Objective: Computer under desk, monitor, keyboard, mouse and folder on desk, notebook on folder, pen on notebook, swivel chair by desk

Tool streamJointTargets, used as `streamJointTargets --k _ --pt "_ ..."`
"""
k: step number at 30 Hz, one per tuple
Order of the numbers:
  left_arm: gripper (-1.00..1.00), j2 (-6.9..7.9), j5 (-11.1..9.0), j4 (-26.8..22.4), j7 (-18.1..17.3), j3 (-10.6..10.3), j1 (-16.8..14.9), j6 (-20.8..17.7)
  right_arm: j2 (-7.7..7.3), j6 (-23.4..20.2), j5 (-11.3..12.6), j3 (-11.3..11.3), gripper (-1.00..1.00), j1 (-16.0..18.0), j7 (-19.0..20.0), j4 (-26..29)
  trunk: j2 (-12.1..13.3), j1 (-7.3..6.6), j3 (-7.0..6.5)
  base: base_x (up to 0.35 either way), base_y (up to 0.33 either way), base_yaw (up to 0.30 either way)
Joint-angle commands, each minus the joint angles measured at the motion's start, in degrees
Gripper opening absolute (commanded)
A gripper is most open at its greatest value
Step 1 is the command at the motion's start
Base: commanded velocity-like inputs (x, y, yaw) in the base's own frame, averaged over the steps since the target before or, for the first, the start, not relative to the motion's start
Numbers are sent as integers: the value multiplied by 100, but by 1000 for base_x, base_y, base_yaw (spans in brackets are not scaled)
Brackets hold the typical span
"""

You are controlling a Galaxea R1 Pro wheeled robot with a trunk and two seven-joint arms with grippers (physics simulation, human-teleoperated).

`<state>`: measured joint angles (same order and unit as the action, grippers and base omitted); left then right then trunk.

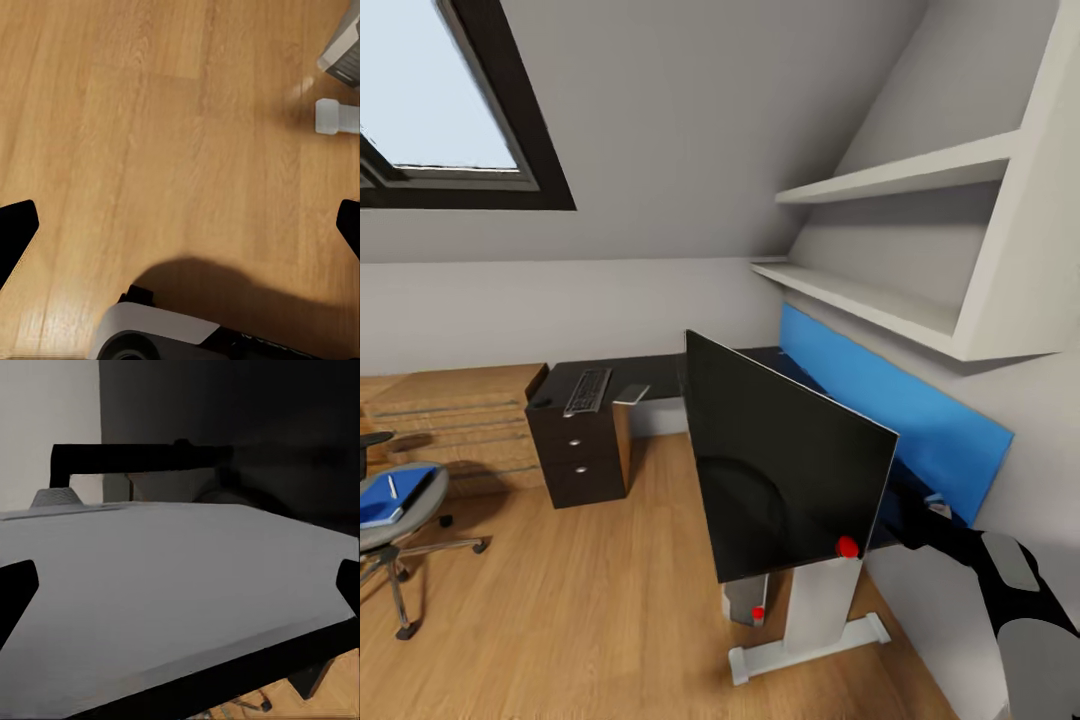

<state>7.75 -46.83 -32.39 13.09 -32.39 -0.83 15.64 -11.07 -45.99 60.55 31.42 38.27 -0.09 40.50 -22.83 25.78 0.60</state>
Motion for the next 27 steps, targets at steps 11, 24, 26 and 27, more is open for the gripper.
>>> streamJointTargets --k 11,24,26,27 --pt "100 8 -37 -4 39 -48 -5 27 23 0 -80 -15 100 5 18 25 -9 1 6 -127 112 0" --pt "100 8 -37 -3 36 -48 -5 27 25 266 -93 -22 100 5 27 9 -9 1 6 80 -127 0" --pt "100 8 -37 -2 36 -48 -5 27 25 331 -91 -22 100 5 27 5 -9 1 6 135 -151 0" --pt "100 8 -37 -3 36 -50 -5 27 26 374 -88 -20 100 5 27 -1 -9 1 6 77 -86 0"
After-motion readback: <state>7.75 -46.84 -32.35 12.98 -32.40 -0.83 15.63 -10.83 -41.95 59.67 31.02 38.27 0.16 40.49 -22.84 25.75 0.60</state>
